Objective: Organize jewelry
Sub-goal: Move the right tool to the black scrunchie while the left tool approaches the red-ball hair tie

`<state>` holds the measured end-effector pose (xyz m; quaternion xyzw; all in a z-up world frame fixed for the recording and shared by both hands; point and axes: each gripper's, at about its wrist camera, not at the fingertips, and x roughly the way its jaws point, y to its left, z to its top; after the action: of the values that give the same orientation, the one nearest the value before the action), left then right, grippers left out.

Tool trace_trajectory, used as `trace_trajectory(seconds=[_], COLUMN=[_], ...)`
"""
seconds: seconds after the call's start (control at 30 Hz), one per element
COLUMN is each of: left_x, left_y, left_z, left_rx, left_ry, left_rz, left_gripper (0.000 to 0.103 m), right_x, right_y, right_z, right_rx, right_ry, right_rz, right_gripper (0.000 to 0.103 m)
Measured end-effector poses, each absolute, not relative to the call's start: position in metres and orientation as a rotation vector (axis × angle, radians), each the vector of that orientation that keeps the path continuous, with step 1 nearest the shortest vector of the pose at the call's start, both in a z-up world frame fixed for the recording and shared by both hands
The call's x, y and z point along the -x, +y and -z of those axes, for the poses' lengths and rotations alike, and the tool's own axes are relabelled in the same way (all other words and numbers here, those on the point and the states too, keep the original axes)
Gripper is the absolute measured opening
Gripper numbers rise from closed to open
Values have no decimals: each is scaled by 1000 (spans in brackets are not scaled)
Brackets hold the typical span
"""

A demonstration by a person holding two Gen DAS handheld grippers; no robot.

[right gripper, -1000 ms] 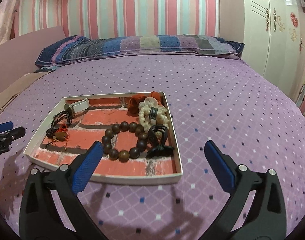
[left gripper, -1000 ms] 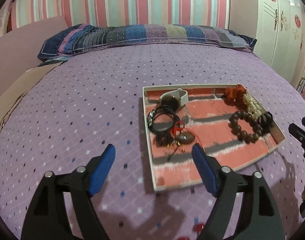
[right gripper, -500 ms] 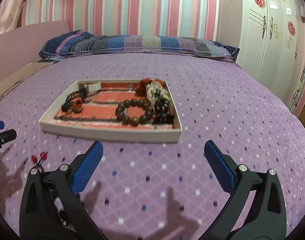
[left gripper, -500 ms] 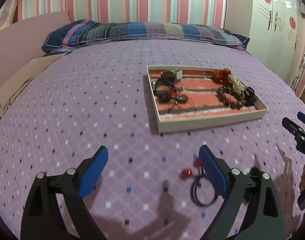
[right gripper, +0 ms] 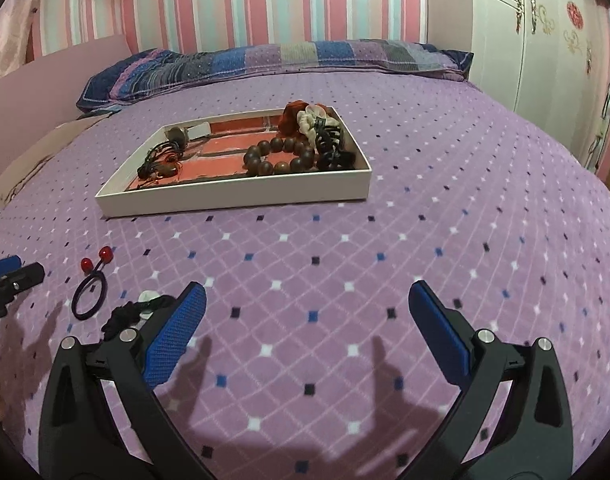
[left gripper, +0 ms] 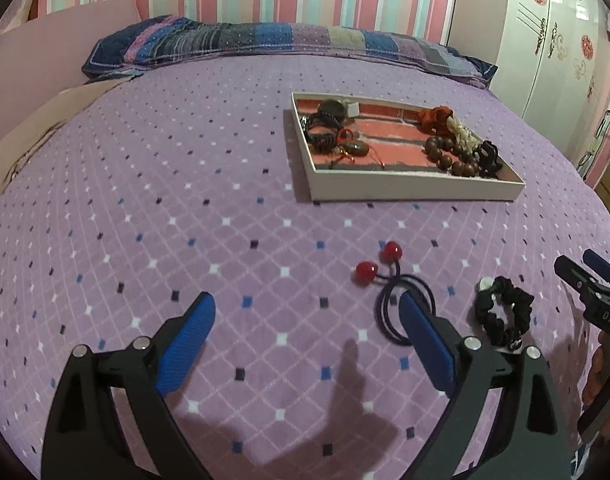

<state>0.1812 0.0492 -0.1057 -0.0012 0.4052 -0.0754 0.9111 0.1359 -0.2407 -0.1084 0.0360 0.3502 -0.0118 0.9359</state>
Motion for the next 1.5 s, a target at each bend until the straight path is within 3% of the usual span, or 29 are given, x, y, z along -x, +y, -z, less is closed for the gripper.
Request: trace_trajectory(seconds=[1.5], left_x=[-185], left_y=[48], left_z=[126], left_rx=[0], left_ry=[870], left_rz=[219], left_gripper=[91], right_x=[-128], right_y=[-205], right_z=[120], right_rx=[-31], right_ry=[718], right_rz=[-30], right_gripper=[99])
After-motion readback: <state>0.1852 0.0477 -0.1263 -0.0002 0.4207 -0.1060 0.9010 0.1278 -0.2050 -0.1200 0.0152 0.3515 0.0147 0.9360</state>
